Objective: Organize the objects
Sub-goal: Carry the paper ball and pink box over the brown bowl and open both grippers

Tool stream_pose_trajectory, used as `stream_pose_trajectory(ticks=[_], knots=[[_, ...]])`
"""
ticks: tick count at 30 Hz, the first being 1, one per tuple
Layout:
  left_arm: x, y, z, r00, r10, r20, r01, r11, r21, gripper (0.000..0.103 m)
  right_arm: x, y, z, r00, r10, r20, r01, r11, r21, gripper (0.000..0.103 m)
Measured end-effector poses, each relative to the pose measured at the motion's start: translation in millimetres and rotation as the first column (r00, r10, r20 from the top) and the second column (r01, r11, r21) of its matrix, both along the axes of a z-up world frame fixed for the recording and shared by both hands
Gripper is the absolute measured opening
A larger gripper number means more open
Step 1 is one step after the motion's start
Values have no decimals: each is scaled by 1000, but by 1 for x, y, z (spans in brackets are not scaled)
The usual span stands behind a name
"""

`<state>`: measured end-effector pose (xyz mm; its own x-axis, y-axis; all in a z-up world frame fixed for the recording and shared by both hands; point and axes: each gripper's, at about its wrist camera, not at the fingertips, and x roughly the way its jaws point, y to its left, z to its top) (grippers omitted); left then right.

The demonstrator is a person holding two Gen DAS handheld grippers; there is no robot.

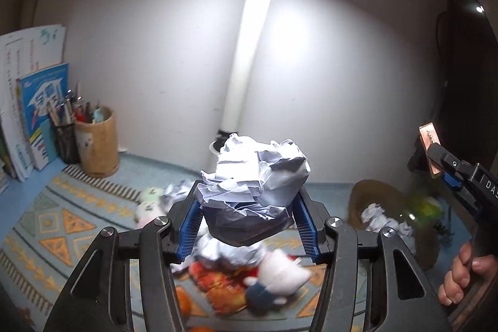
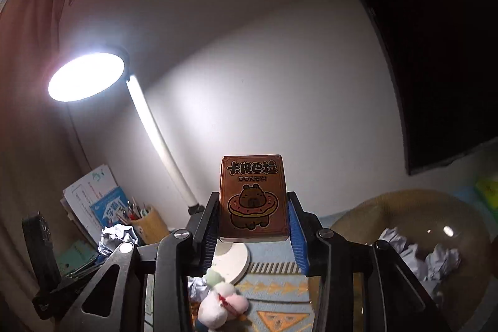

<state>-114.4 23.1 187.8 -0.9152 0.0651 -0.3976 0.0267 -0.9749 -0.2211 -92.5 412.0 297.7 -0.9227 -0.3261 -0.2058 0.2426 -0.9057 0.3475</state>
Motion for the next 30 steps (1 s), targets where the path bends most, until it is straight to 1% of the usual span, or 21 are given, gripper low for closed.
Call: stream_pose_trajectory(ticks=[3, 5, 7, 9, 12, 13, 15, 17, 19, 23, 27, 30], knots=[[-27, 51, 17, 994, -95, -55, 95, 995, 10, 52, 1, 29, 26, 994, -84, -65, 85, 996, 17, 40], [-41, 85, 19, 983, -170, -71, 171, 985, 6, 52, 2, 44, 31, 986, -147, -80, 152, 986, 61, 40], [-56, 123, 14, 966, -255, -37, 254, 967, -30, 52, -1, 56, 28, 980, -187, -69, 194, 976, 103, 40], [-65, 158, 3, 959, -285, -1, 284, 956, -74, 52, -6, 68, 18, 976, -213, -47, 217, 968, 126, 40], [-75, 192, -23, 931, -364, 30, 365, 928, -75, 52, -15, 91, -3, 974, -225, -5, 224, 967, 119, 39], [-79, 199, -31, 928, -370, 37, 372, 924, -90, 52, -20, 98, -8, 971, -238, 22, 234, 966, 112, 39], [-90, 207, -42, 930, -355, 97, 365, 924, -114, 52, -23, 113, -17, 959, -276, 60, 270, 959, 85, 40], [-92, 203, -46, 931, -355, 86, 363, 927, -97, 52, -23, 125, -25, 962, -261, 84, 259, 965, 35, 40], [-96, 198, -47, 931, -352, 93, 359, 930, -76, 52, -22, 132, -28, 959, -269, 90, 268, 963, 19, 40], [-99, 192, -49, 934, -344, 93, 351, 934, -73, 52, -25, 133, -33, 957, -269, 107, 268, 963, 23, 40], [-103, 187, -53, 934, -343, 101, 349, 935, -60, 52, -29, 124, -35, 951, -286, 122, 278, 958, 76, 40], [-101, 185, -54, 932, -348, 102, 354, 933, -57, 52, -28, 122, -34, 949, -292, 119, 284, 955, 84, 40]])
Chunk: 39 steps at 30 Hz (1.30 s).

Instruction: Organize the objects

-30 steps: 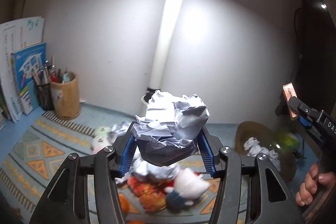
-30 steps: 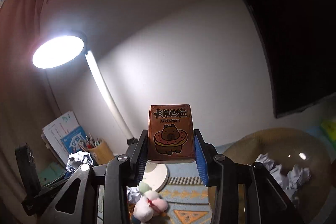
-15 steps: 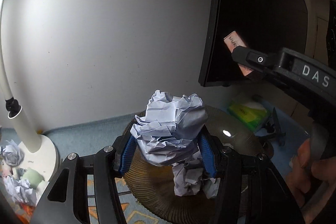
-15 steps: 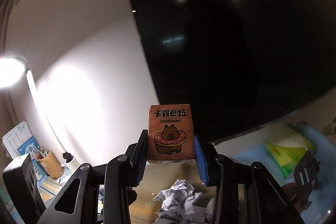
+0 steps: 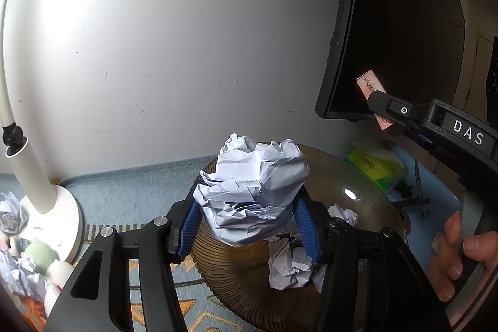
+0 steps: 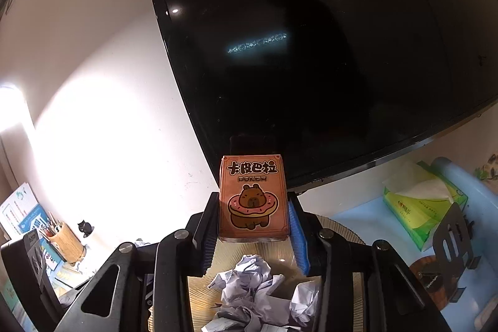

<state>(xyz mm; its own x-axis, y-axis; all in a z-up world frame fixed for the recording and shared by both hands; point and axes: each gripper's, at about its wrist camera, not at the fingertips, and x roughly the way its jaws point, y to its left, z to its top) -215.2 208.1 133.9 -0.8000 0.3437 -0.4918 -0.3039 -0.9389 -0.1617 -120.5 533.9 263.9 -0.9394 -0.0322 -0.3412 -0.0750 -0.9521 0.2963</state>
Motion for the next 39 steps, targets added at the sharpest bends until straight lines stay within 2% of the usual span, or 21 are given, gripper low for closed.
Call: stream_pose_trajectory(ticks=[10, 11, 12, 13, 14, 16, 18, 20, 28, 32, 39], knots=[[8, 17, 2, 1000, -18, -1, 18, 1000, -12, 52, 3, 1, -6, 1000, -2, 7, 2, 1000, -22, 40], [8, 17, 1, 1000, -20, 4, 20, 1000, -15, 54, 3, 2, -6, 1000, -2, 10, 2, 1000, -25, 40], [6, 18, 1, 1000, -19, 11, 20, 1000, -17, 58, 2, 3, -7, 1000, -3, 12, 4, 999, -33, 52], [4, 18, -2, 999, -22, 26, 22, 1000, -12, 82, 2, 4, -8, 1000, -6, 14, 7, 999, -46, 87], [1, 19, -5, 997, -36, 66, 37, 999, -8, 101, 3, 5, -9, 1000, -10, 9, 11, 998, -60, 103], [-4, 24, -10, 994, -52, 95, 55, 998, -29, 102, 6, 6, -12, 1000, -1, -4, 1, 996, -92, 103], [-3, 28, -12, 997, -12, 70, 18, 996, -85, 102, 3, 9, -15, 1000, 13, 26, -10, 991, -132, 103], [-2, 33, -13, 998, -20, 64, 28, 992, -119, 103, 5, 7, -19, 1000, 20, 21, -16, 989, -149, 103], [3, 40, -10, 999, -27, 40, 32, 989, -142, 103, -2, -7, -17, 998, 29, 55, -24, 995, -94, 103], [4, 36, -6, 999, -21, 39, 26, 989, -144, 103, -10, -3, -5, 998, 55, 41, -51, 995, -90, 103], [12, 26, 4, 1000, 8, 19, -5, 988, -153, 103, -10, -27, 24, 995, 88, 39, -88, 996, -4, 103]])
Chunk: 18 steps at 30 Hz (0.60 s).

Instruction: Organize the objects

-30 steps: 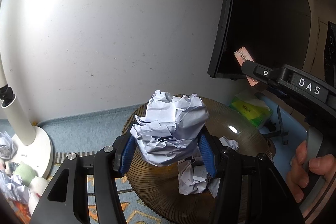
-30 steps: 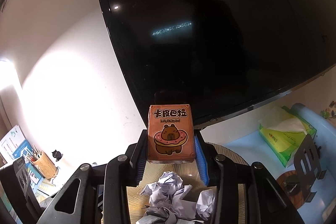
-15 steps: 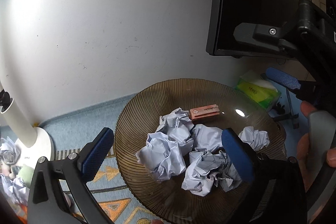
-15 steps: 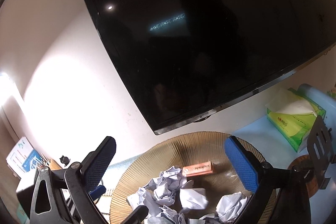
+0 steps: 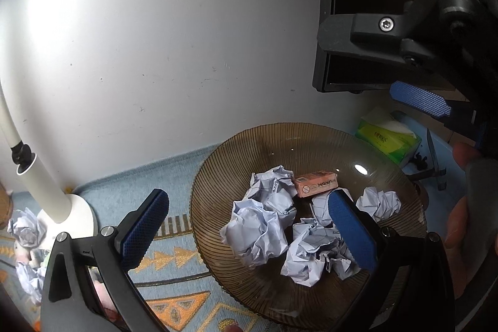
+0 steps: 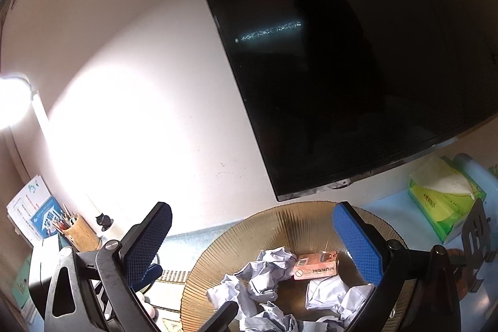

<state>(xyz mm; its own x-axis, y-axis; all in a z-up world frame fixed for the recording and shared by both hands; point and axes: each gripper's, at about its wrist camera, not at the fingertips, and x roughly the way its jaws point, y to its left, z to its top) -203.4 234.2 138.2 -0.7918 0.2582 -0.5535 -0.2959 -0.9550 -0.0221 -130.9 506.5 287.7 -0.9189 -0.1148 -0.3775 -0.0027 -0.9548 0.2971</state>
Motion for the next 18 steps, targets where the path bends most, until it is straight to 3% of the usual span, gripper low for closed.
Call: stream_pose_trajectory(ticks=[7, 11, 14, 18], knots=[[31, -48, 20, 998, 57, 30, -56, 998, -21, 103, 18, -44, 31, 996, 77, -55, -72, 994, 83, 103], [55, -89, 17, 991, 133, 30, -125, 975, -186, 103, 32, -86, 37, 981, 177, -79, -170, 982, 87, 103], [73, -137, 6, 972, 226, 70, -204, 950, -238, 103, 36, -128, 21, 962, 270, -36, -265, 959, 99, 103], [102, -204, -20, 934, 318, 165, -286, 939, -191, 103, 31, -178, -25, 944, 321, 79, -328, 938, 109, 103]])
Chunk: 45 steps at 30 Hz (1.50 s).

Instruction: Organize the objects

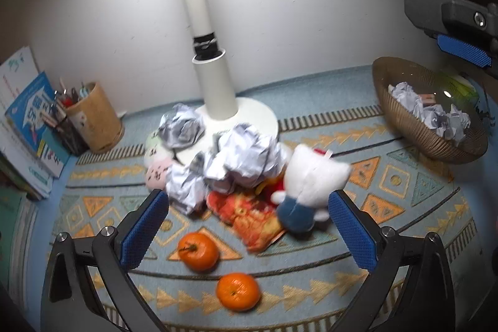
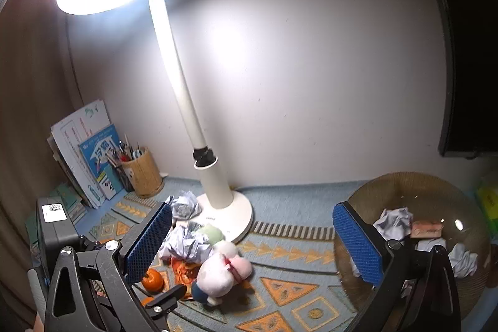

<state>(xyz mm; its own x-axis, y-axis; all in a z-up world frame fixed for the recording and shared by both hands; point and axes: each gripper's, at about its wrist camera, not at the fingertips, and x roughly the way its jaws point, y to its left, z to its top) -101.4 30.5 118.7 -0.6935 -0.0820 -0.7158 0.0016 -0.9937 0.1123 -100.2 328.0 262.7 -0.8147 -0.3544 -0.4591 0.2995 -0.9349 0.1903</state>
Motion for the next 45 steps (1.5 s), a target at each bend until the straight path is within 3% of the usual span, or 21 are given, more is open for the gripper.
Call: stream_pose_trajectory(ticks=[7, 9, 11, 15, 17, 22, 29, 33, 35, 36, 37, 38, 41, 45], knots=[[21, -35, -67, 989, 88, 118, -96, 993, 63, 103, -16, -48, -102, 983, 35, 179, -22, 997, -70, 103], [21, -36, -77, 988, 92, 126, -106, 988, 109, 103, -18, -54, -118, 974, 47, 220, -27, 995, -93, 103], [23, -33, -79, 987, 104, 123, -118, 987, 108, 103, -22, -60, -132, 963, 52, 263, -31, 996, -84, 103], [22, -38, -81, 984, 121, 132, -139, 982, 130, 103, -28, -66, -146, 952, 53, 301, -35, 997, -64, 103], [22, -36, -80, 983, 123, 134, -139, 983, 117, 103, -34, -62, -153, 934, 85, 347, -45, 992, -121, 103], [21, -36, -80, 983, 123, 134, -139, 983, 120, 103, -32, -37, -154, 937, 126, 326, -31, 959, -282, 103], [22, -36, -80, 983, 123, 134, -140, 983, 120, 103, -31, -36, -152, 937, 123, 327, -28, 959, -281, 100], [22, -36, -80, 983, 123, 134, -140, 983, 120, 103, -32, -34, -153, 938, 107, 330, -6, 956, -294, 90], [22, -36, -80, 983, 123, 134, -139, 983, 120, 103, -32, -31, -154, 938, 90, 334, 11, 957, -289, 78], [22, -36, -80, 984, 119, 130, -135, 983, 123, 102, -33, -30, -155, 936, 97, 339, 9, 954, -299, 56], [26, -35, -76, 989, 106, 103, -119, 985, 129, 72, -33, -29, -156, 933, 143, 332, -21, 938, -346, 37], [31, -30, -71, 995, 79, 66, -87, 988, 131, 35, -32, -29, -155, 935, 162, 316, -36, 929, -369, 31], [38, -20, -63, 999, 53, 9, -53, 993, 104, 33, -21, -32, -136, 969, 103, 223, -37, 960, -279, 32], [53, -22, -51, 995, 65, -82, -55, 991, 120, 33, -12, -24, -120, 988, 85, 125, -46, 957, -285, 32]])
